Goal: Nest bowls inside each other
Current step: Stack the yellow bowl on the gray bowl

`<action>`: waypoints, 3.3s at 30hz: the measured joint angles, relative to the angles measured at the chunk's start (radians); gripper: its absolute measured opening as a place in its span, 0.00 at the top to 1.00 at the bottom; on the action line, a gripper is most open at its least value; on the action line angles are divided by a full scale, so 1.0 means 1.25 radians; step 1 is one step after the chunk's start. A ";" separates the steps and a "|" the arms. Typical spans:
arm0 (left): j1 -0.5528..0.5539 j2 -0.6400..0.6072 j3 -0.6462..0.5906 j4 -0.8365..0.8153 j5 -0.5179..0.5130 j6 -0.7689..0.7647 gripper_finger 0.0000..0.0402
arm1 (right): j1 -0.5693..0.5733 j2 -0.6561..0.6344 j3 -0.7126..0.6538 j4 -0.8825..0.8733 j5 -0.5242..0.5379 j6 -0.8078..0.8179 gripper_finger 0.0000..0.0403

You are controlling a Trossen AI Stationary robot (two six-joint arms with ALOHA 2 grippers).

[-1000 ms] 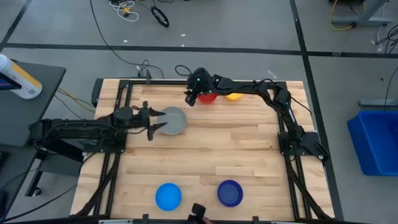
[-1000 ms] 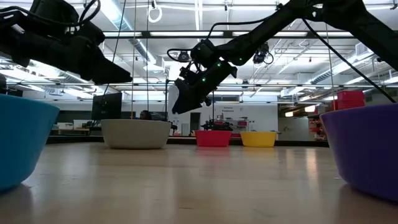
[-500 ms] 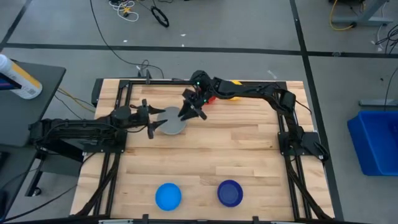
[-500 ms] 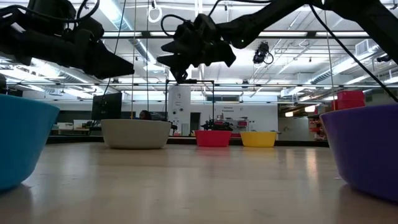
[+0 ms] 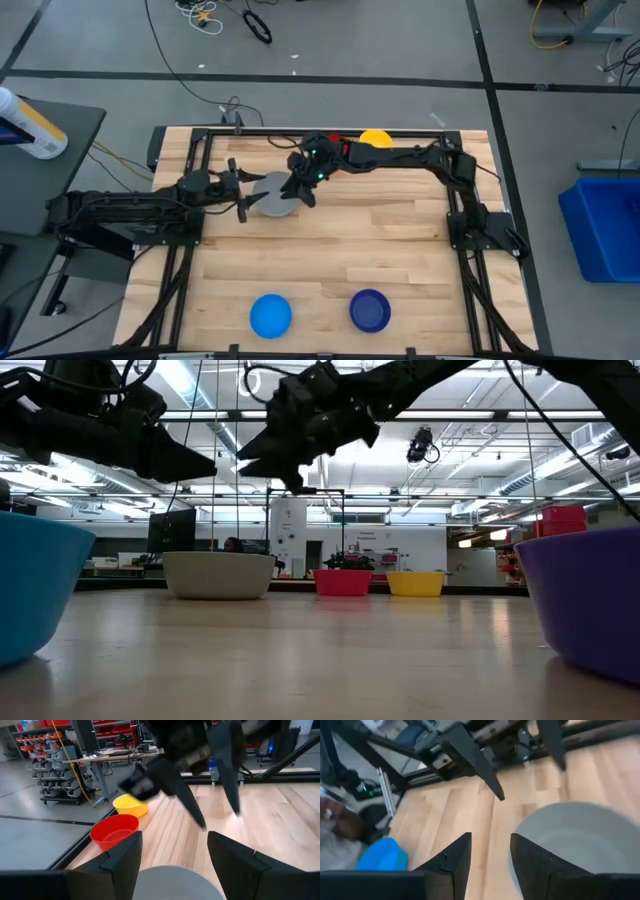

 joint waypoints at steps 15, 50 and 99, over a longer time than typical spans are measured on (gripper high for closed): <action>0.000 -0.003 0.000 -0.044 -0.001 0.050 0.42 | -0.027 -0.568 -0.632 0.257 0.330 -0.094 0.75; 0.000 -0.003 0.000 -0.037 0.007 0.064 0.42 | -0.275 -0.483 -0.618 -0.132 0.375 -0.045 0.37; 0.000 -0.003 0.000 -0.038 -0.026 0.082 0.42 | -0.291 -0.265 -0.543 -0.139 0.460 -0.113 0.98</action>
